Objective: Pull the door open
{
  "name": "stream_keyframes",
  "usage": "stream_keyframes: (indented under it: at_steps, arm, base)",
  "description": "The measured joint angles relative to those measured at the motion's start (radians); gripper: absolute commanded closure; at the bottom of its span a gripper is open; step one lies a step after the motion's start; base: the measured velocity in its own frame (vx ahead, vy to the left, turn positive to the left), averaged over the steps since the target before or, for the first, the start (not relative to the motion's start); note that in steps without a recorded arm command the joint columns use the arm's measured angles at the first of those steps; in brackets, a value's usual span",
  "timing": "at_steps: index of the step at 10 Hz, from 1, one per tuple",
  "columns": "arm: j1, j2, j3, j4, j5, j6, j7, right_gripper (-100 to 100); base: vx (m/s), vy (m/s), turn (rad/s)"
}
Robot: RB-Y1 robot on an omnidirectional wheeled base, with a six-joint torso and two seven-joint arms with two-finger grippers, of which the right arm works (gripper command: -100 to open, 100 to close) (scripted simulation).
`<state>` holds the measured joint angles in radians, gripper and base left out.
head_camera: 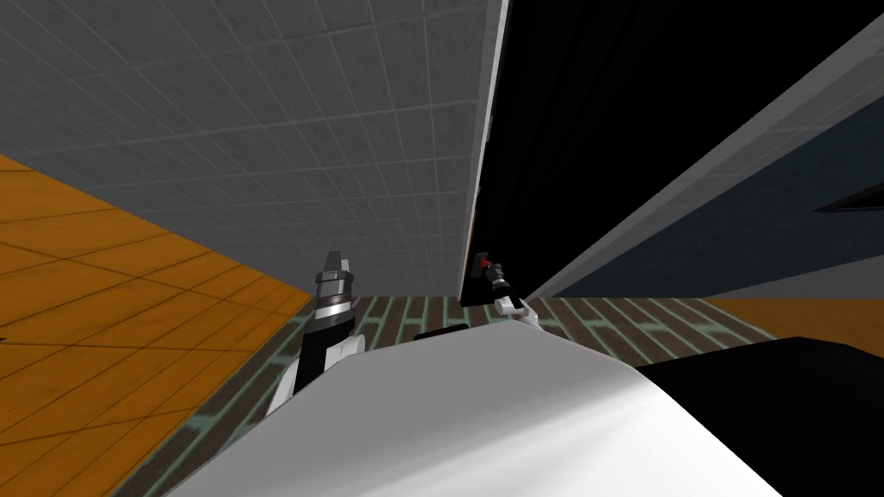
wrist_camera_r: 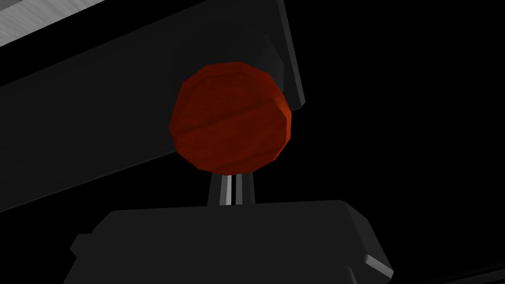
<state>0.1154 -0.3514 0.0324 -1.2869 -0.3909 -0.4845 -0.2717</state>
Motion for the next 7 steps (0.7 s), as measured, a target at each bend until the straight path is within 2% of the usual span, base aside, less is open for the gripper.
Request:
stream_keyframes:
  at_steps: [3, 4, 5, 6, 7]
  arm:
    - [0.014, 0.003, -0.019, -0.029, -0.067, 0.006, -0.066, -100]
    - [0.018, 0.007, -0.015, -0.026, -0.089, 0.006, -0.092, -100]
    - [0.035, 0.013, -0.014, -0.045, -0.115, 0.014, -0.118, -100]
    - [0.041, 0.02, -0.012, -0.054, -0.143, 0.02, -0.144, -100]
    - [0.043, 0.022, -0.009, -0.055, -0.156, 0.02, -0.164, -100]
  base:
    - [-0.089, -0.046, 0.07]
    - [-0.108, -0.024, 0.112]
    - [-0.084, -0.043, 0.08]
    - [-0.05, -0.026, 0.054]
    - [-0.054, -0.014, 0.121]
